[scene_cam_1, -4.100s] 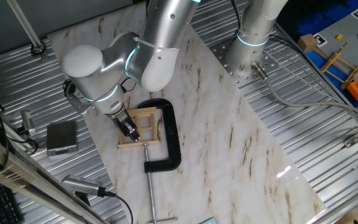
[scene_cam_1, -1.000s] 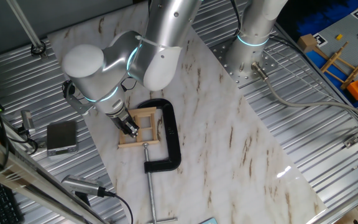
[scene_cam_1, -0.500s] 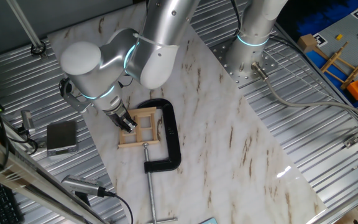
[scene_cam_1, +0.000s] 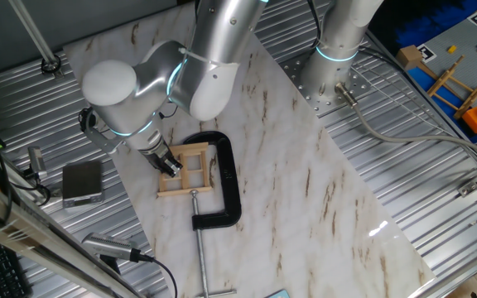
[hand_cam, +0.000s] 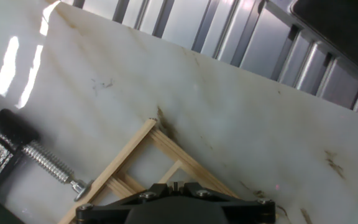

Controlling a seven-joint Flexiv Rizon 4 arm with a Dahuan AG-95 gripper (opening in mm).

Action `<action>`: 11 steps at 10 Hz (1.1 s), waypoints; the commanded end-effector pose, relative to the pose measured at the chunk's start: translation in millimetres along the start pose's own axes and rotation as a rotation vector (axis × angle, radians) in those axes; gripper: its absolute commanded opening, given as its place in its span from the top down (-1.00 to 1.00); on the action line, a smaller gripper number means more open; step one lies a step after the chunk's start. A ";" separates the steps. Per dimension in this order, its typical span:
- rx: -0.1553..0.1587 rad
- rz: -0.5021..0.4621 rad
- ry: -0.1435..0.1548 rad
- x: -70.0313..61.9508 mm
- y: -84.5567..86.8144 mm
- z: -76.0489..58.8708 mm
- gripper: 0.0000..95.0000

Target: Open a sliding window

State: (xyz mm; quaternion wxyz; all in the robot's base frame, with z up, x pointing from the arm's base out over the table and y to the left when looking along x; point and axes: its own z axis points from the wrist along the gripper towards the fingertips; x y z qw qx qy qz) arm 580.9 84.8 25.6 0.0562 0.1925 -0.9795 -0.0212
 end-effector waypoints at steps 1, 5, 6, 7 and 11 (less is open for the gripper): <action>0.001 0.000 -0.001 0.1 0.2 -0.1 1.00; 0.004 -0.002 0.000 1.6 1.4 -0.4 1.00; 0.006 0.004 0.000 2.3 1.8 0.0 1.00; 0.005 0.007 0.000 2.4 1.9 0.0 1.00; 0.001 0.019 0.014 2.4 1.9 0.0 1.00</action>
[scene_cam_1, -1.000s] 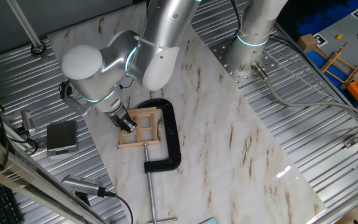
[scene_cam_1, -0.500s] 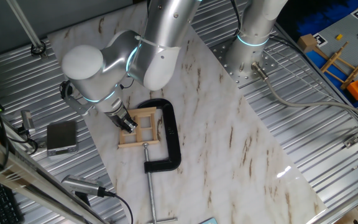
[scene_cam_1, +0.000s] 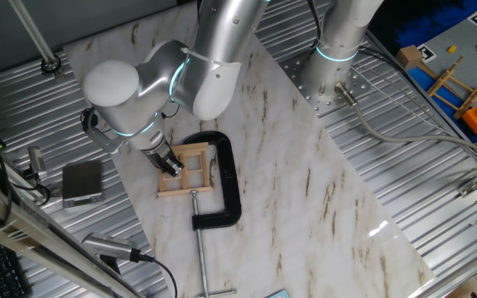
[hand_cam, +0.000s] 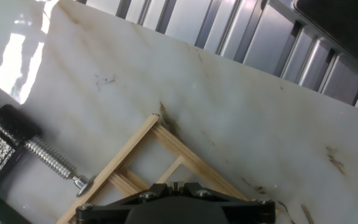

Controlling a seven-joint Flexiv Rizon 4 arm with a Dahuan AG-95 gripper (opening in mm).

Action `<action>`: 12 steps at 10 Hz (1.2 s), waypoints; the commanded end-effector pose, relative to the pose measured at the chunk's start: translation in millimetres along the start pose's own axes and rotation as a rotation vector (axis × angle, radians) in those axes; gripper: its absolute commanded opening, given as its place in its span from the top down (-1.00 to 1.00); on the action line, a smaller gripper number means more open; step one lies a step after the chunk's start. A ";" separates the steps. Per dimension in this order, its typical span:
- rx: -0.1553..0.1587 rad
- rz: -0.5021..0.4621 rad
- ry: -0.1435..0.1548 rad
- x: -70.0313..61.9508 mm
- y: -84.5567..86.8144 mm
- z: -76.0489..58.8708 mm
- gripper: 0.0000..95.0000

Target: Open a sliding window

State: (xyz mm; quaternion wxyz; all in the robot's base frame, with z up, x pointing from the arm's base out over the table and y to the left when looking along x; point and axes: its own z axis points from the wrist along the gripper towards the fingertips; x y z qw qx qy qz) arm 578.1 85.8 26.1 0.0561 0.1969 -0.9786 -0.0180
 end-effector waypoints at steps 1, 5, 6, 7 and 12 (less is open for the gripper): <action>-0.006 0.036 0.013 0.2 -0.1 0.1 1.00; -0.012 0.091 0.005 0.2 -0.1 0.1 1.00; -0.011 0.088 0.005 0.2 -0.1 0.1 1.00; -0.011 0.084 0.005 0.2 -0.1 0.1 1.00; -0.009 0.183 0.005 15.4 -16.5 -5.0 1.00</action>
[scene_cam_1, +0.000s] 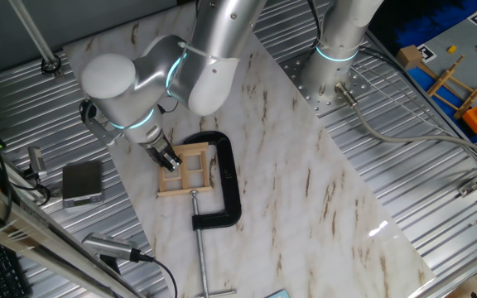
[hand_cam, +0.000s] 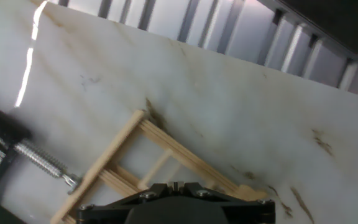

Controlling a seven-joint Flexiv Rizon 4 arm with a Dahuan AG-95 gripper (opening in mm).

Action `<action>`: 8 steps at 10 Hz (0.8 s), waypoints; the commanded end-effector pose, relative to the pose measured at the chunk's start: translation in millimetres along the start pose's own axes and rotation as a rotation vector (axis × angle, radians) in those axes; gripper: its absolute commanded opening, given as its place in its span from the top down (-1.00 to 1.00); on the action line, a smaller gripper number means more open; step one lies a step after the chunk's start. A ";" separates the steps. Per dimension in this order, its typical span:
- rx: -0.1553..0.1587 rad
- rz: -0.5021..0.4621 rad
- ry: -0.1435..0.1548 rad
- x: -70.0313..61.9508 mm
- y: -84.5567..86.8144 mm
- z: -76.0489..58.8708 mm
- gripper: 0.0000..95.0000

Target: Open a sliding window

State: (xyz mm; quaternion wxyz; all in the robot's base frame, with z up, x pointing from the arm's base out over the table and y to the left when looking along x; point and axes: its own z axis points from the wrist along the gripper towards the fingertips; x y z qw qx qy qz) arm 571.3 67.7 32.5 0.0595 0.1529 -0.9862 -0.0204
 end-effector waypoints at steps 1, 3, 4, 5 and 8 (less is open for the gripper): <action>-0.001 0.179 -0.003 2.0 -5.0 1.7 1.00; -0.042 0.339 -0.017 5.8 -11.0 3.5 0.60; -0.051 0.380 -0.017 6.9 -14.7 5.7 0.20; -0.073 0.407 -0.018 8.6 -17.4 6.8 0.20; -0.135 0.467 -0.018 10.9 -19.0 6.3 -0.20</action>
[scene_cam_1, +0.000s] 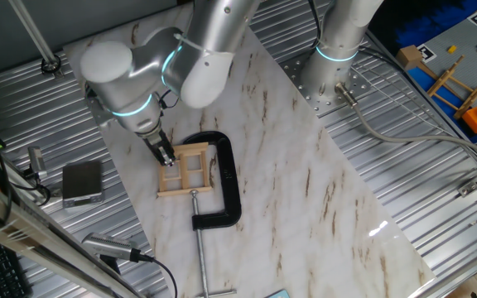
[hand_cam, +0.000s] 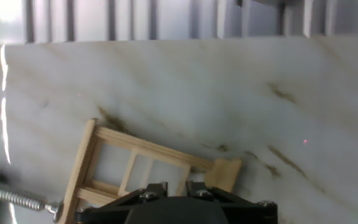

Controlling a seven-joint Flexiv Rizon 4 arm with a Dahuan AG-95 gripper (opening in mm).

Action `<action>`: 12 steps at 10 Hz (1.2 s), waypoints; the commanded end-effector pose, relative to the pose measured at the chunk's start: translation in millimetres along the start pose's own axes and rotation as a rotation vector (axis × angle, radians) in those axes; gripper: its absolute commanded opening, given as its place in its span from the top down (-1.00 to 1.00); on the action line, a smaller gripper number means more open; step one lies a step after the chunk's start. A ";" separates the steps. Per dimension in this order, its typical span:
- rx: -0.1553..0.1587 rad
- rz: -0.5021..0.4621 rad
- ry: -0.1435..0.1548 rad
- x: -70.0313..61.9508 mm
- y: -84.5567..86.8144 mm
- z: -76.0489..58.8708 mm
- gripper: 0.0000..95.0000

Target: Open a sliding window

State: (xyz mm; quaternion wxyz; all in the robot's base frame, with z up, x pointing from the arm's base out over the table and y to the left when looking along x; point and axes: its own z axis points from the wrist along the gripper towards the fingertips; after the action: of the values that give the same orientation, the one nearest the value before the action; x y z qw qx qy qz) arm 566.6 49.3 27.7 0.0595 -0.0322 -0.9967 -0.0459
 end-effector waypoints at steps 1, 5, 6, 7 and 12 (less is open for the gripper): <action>-0.079 0.105 0.010 0.6 -2.8 0.9 -0.20; -0.172 0.092 0.028 0.7 7.6 -3.9 -0.20; -0.148 0.069 0.025 0.6 10.9 -5.1 -0.20; -0.095 0.014 0.015 0.2 12.0 -5.0 -0.20; -0.081 -0.020 0.013 -0.8 13.1 -4.2 -0.20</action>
State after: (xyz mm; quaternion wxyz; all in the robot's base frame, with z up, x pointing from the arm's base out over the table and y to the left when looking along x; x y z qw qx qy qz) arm 569.4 63.2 32.3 0.0696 -0.0267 -0.9904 -0.1167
